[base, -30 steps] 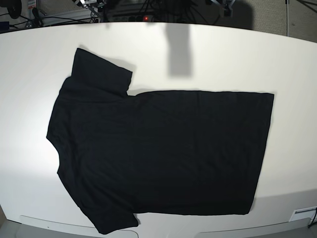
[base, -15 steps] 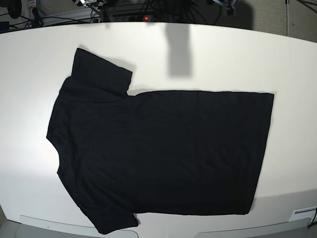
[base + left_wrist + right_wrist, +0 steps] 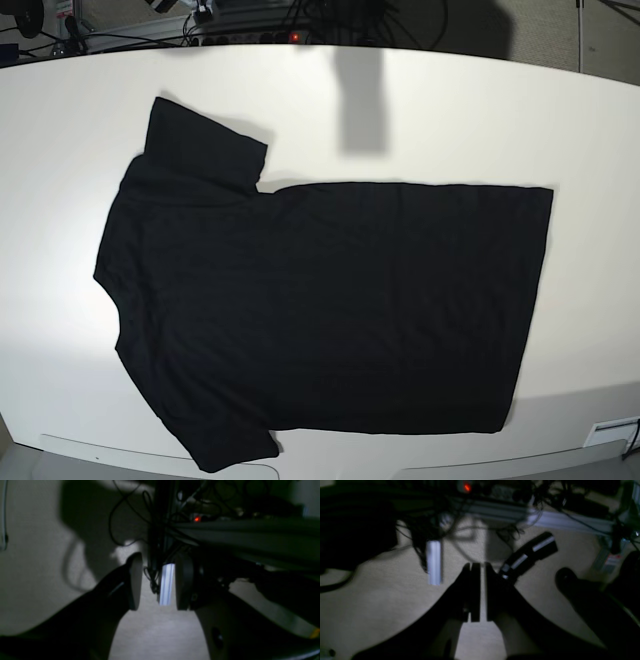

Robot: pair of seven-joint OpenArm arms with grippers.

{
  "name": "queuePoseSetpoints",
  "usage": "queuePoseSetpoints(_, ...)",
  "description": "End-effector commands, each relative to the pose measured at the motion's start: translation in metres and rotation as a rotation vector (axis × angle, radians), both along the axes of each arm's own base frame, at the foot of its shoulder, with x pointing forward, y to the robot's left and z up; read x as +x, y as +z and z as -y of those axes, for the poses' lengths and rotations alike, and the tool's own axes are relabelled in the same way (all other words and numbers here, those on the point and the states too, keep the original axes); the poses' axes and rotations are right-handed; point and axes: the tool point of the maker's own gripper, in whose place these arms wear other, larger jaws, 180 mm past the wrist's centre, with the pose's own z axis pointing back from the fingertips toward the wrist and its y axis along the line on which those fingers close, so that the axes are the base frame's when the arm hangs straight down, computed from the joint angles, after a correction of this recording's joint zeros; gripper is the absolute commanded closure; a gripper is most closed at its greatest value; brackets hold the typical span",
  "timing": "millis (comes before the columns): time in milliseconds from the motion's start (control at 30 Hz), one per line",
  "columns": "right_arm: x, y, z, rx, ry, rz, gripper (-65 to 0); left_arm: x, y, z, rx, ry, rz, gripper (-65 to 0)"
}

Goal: Fold the T-shirt properly

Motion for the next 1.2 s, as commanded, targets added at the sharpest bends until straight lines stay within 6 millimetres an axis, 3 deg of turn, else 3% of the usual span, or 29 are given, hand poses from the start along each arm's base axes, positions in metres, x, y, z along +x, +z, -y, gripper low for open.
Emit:
queuePoseSetpoints(0,-0.003,0.009,0.005,0.001,-0.001,0.008,-4.1,-0.004,0.011,-0.004,0.003,-0.010,0.025,-21.5)
queuePoseSetpoints(200,-0.009,0.057,0.013,0.021,0.034,0.018,-4.1,0.005,0.074,-0.009,0.030,-0.145,0.141,-21.5)
queuePoseSetpoints(467,-0.002,0.127,0.018,0.023,0.263,0.041,-4.1,0.053,0.159,-0.011,0.151,-0.304,0.331,-21.5)
queuePoseSetpoints(633,0.006,0.168,0.022,-0.001,0.429,0.031,-4.1,0.084,0.191,-0.005,0.234,-0.459,0.387,-21.5)
queuePoseSetpoints(800,0.027,0.197,0.020,-0.024,0.568,0.057,-4.1,0.112,0.224,-0.010,0.312,-0.591,0.487,-21.5)
queuePoseSetpoints(1000,0.065,0.218,0.033,-0.097,0.632,0.145,-4.1,0.134,0.240,-0.023,0.384,-0.758,0.540,-21.6)
queuePoseSetpoints(1167,0.098,0.234,0.056,-0.180,0.639,0.232,-4.1,0.166,0.253,-0.029,0.444,-0.802,0.621,-21.6)
